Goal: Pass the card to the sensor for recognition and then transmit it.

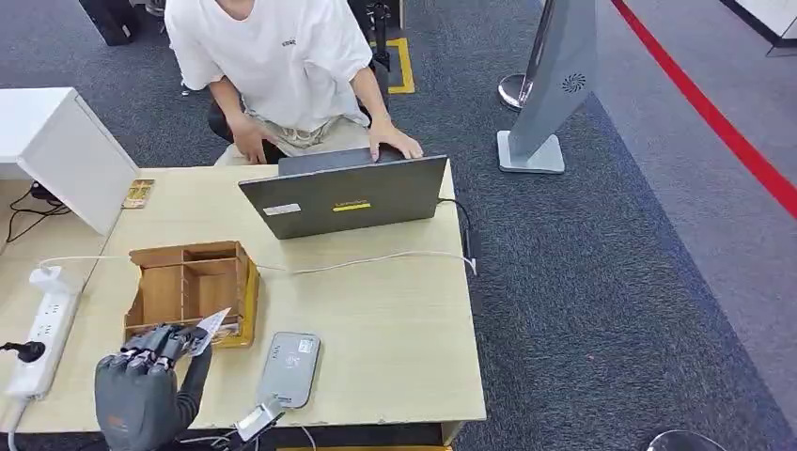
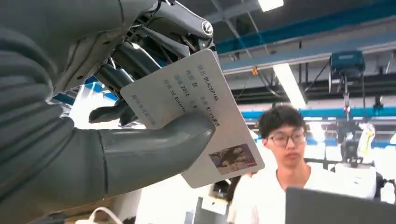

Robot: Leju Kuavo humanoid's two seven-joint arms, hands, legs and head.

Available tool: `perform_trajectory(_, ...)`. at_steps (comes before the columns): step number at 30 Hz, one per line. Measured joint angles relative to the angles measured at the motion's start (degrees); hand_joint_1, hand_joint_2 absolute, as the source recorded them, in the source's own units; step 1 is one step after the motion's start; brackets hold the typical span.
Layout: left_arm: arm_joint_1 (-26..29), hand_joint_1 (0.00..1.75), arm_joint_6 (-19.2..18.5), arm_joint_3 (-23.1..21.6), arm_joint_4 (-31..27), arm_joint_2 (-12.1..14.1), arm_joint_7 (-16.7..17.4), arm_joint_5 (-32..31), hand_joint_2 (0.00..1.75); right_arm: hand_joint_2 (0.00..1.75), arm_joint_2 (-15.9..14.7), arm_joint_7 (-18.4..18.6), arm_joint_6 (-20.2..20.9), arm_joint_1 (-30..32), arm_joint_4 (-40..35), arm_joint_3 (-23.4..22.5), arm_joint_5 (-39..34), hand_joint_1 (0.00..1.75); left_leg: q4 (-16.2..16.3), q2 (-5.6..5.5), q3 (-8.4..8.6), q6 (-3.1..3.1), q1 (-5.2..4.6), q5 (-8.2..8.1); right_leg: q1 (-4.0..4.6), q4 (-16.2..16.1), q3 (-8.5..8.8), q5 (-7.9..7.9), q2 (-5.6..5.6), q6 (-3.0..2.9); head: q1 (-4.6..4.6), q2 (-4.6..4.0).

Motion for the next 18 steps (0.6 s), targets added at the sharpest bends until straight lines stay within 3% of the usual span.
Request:
perform_trajectory(9,0.42,1.75,0.00,2.23,9.65,0.02,0.70,1.88,1.75,1.75,-0.37,0.37,0.07,0.23,0.02,-0.15,0.85,0.00,0.00,-0.04,0.01,0.00,0.02,0.02,0.01,0.00,0.01,0.01,-0.10,-0.01,0.00,0.00)
perform_trajectory(18,-0.02,1.75,0.00,2.64,14.97,-0.22,0.41,1.99,1.75,1.75,-0.50,0.72,0.07,0.24,0.07,-0.13,1.27,0.00,0.00,-0.07,0.00,0.00,0.01,0.02,0.00,0.00,0.02,0.00,-0.11,0.00,0.00,0.00)
